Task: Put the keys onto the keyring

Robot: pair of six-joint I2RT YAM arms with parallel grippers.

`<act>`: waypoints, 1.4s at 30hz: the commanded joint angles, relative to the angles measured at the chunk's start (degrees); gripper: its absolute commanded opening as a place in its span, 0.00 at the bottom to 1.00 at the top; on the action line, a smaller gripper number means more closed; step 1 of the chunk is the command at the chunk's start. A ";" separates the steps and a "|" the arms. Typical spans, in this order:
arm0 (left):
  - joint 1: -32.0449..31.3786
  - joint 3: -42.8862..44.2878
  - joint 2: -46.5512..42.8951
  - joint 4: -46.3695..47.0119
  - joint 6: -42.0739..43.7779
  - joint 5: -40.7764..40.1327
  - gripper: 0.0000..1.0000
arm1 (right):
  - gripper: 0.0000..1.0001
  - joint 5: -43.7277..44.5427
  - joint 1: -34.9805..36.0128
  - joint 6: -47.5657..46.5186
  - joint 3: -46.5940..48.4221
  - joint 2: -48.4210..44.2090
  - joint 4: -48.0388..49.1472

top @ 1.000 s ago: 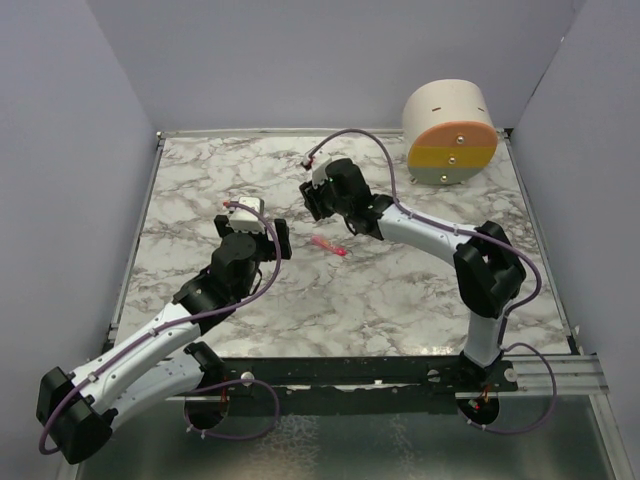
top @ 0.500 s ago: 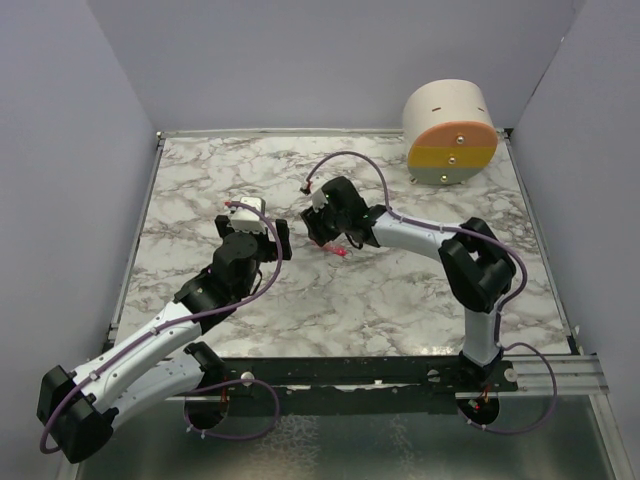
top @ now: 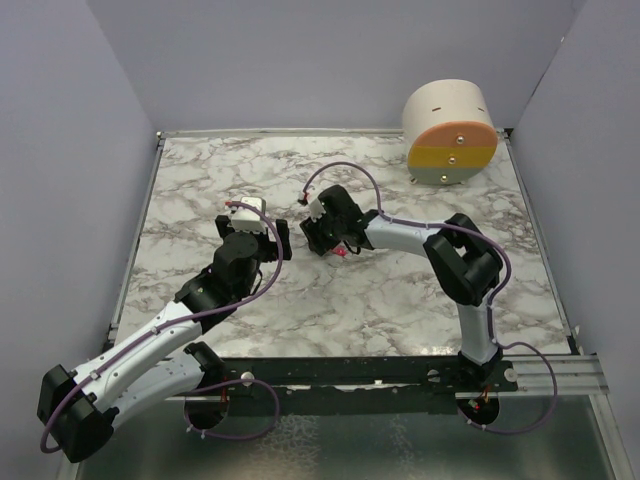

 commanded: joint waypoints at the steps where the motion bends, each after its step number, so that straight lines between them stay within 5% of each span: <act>1: 0.34 1.71 0.05 0.55 -0.13 0.11 0.99 | 0.49 -0.80 -0.11 -0.59 1.46 2.04 -0.13; 18: 0.67 1.34 0.18 1.15 -0.04 0.52 0.99 | 0.27 1.40 -0.11 -0.31 1.24 1.97 1.49; 24: 0.67 0.57 0.36 2.92 0.14 1.76 0.99 | 0.12 4.27 -0.11 -0.05 -0.91 -2.38 6.37; 42: 0.67 -3.63 5.62 16.50 1.23 16.42 0.94 | 0.11 16.06 -0.11 4.28 -13.80 -23.29 25.57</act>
